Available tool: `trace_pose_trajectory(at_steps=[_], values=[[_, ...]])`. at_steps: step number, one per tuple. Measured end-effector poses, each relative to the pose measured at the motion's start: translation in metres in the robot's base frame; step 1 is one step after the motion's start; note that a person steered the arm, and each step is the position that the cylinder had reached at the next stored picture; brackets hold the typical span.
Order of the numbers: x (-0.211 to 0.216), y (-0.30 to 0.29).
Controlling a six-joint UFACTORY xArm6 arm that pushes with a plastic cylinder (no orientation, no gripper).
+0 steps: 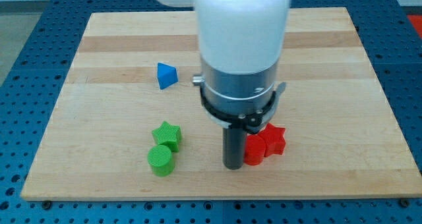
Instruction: Place the yellow heart towards the bottom right of the yellow hexagon
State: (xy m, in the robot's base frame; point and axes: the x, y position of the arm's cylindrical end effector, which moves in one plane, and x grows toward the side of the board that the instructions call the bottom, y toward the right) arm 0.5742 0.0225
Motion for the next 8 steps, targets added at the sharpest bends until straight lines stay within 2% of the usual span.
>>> trace_pose_trajectory(at_steps=[3, 4, 5, 8], values=[[-0.012, 0.002], [-0.071, 0.002], [-0.089, 0.002], [-0.068, 0.002]])
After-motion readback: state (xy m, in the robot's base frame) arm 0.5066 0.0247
